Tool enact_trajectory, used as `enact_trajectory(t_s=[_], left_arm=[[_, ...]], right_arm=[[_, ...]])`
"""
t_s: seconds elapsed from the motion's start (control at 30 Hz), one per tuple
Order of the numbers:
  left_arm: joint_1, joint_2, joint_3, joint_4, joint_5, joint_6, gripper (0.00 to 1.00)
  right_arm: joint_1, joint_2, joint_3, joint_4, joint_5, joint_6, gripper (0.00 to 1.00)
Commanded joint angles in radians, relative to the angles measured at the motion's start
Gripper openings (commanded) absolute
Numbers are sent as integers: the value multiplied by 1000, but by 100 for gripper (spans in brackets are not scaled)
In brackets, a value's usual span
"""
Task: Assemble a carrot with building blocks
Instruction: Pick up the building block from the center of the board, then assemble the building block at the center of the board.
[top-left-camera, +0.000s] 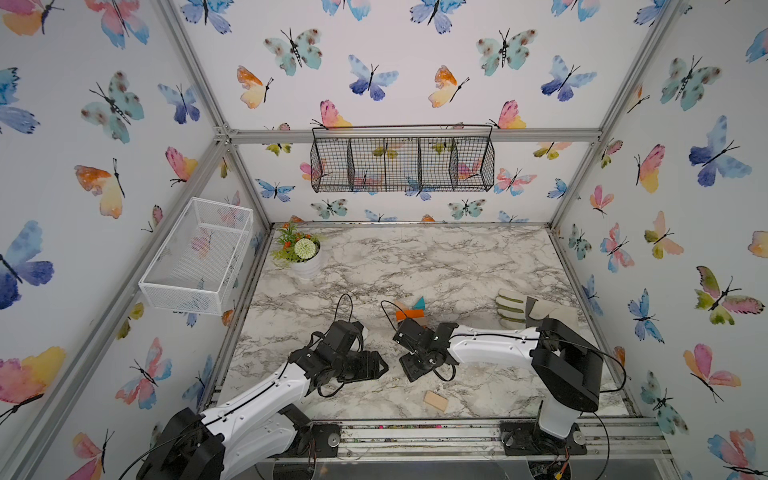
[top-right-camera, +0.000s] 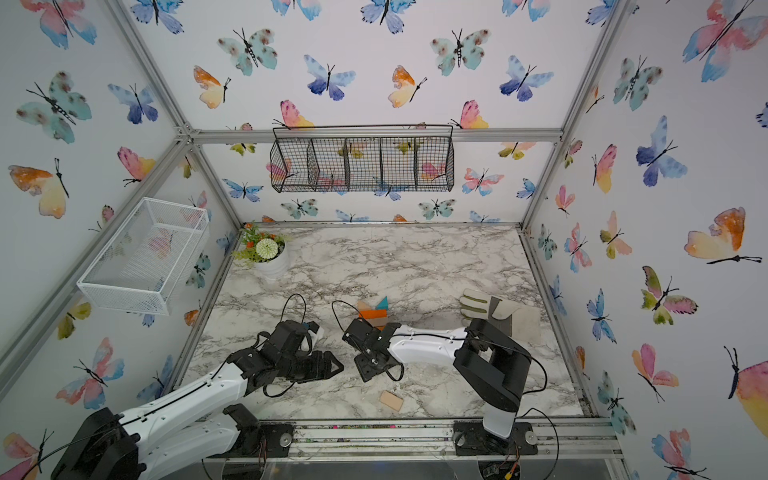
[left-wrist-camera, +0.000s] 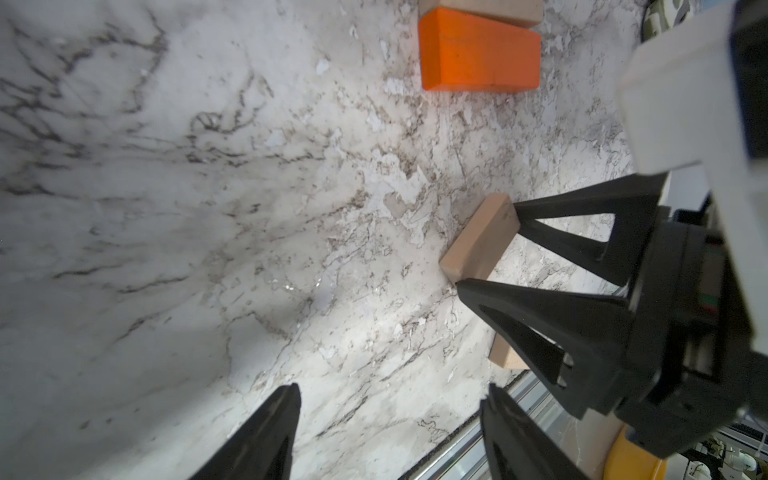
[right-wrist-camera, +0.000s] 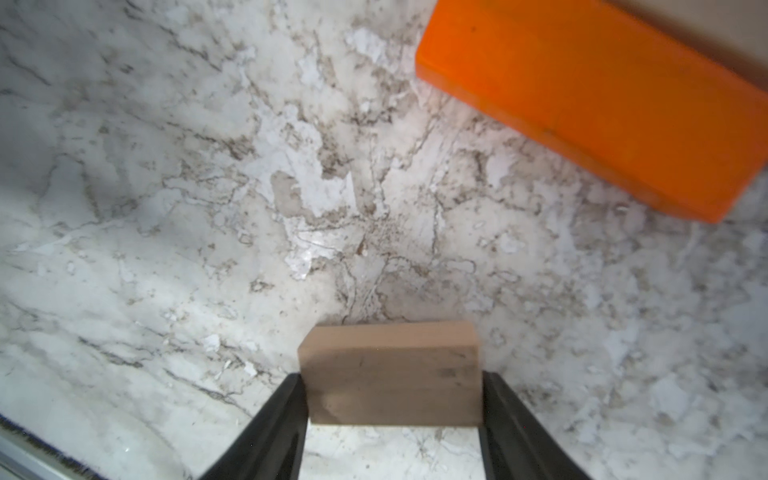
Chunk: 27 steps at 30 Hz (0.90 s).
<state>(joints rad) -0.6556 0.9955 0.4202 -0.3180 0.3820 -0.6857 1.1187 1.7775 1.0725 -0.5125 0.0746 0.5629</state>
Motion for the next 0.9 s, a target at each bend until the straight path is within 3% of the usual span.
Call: enact_trajectory(t_s=[0.0, 0.37, 0.6, 0.87], left_arm=[[5, -13, -11, 3, -5, -4, 74], [7, -35, -8, -20, -8, 11, 74], [8, -35, -5, -21, -3, 21, 74], [16, -51, -13, -26, -1, 25, 74]], right_arm=[[1, 35, 54, -46, 52, 28, 57], [-153, 3, 117, -47, -5, 104, 57], [-157, 81, 179, -88, -54, 134, 57], [-157, 34, 111, -64, -75, 177, 57]])
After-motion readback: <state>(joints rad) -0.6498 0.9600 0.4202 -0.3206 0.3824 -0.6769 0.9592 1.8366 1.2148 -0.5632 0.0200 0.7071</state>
